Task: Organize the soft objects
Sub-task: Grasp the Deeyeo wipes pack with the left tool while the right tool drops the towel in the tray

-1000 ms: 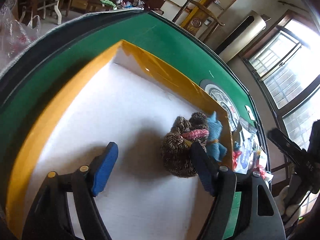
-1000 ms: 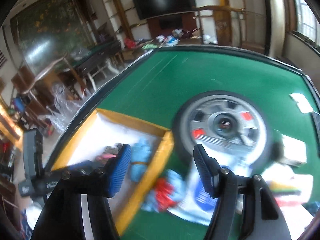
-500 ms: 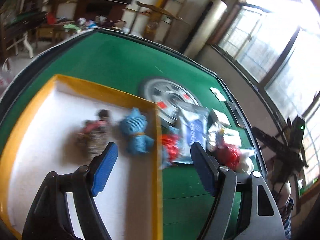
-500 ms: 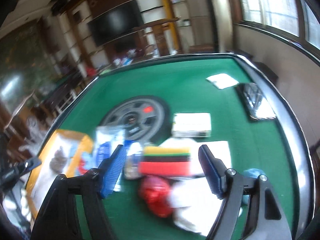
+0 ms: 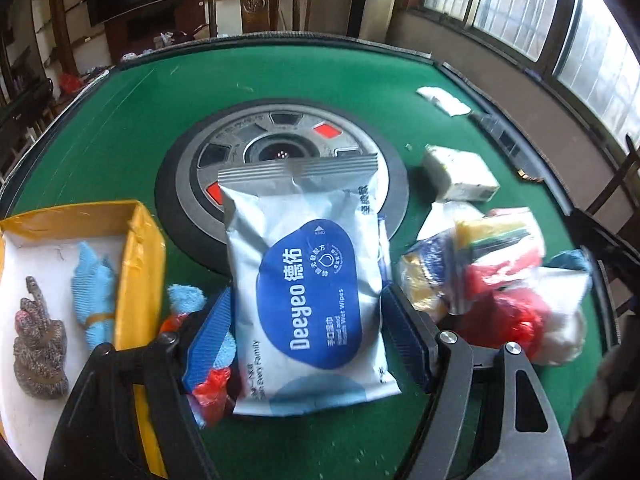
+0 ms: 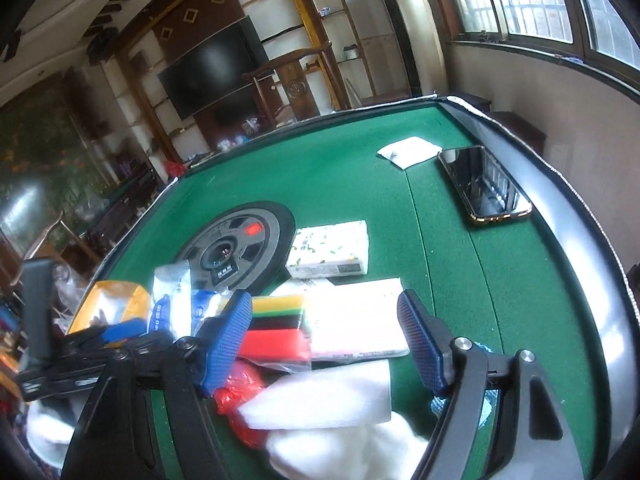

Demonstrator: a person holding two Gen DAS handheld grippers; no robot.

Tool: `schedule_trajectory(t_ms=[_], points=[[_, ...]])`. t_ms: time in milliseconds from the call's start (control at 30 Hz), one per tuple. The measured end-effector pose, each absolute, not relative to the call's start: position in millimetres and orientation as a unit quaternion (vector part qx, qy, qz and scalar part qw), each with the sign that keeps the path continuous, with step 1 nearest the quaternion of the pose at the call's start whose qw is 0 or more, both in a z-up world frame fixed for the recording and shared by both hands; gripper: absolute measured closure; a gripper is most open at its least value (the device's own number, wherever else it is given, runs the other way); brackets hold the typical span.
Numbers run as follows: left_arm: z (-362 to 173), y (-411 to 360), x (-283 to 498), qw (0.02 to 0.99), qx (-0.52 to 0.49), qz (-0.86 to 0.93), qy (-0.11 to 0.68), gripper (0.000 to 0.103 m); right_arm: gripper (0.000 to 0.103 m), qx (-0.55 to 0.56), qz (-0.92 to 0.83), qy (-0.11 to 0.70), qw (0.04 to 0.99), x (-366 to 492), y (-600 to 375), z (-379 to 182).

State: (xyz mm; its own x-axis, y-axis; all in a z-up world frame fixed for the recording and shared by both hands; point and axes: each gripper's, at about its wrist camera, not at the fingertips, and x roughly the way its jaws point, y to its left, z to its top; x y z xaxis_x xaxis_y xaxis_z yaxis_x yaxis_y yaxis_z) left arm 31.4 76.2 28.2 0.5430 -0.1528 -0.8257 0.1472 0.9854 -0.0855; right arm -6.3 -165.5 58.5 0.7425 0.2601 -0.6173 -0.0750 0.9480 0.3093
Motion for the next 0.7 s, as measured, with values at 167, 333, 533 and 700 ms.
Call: schedule_trajectory(t_ms=[167,333,533,700], points=[[12.3,65.2,41.5,0.866,0.015,-0.091,0.491,0.026,0.033,0.141,0.109,0.351,0.919,-9.2,-164.6,57.6],[17.8,70.0,32.6,0.866,-0.008,-0.114,0.486,0.039,0.032,0.138,0.109,0.343,0.923,-14.7,-161.7,61.4],[48.0,88.2,6.3,0.874,-0.081,-0.159,0.452,0.04,0.032,0.149,0.097,0.337,0.925,-15.3,-169.1,62.6],[74.8,123.7,-36.9,0.877,-0.136,-0.18,0.424,0.039,0.032,0.146,0.09,0.338,0.926,-14.4,-170.5,60.5]])
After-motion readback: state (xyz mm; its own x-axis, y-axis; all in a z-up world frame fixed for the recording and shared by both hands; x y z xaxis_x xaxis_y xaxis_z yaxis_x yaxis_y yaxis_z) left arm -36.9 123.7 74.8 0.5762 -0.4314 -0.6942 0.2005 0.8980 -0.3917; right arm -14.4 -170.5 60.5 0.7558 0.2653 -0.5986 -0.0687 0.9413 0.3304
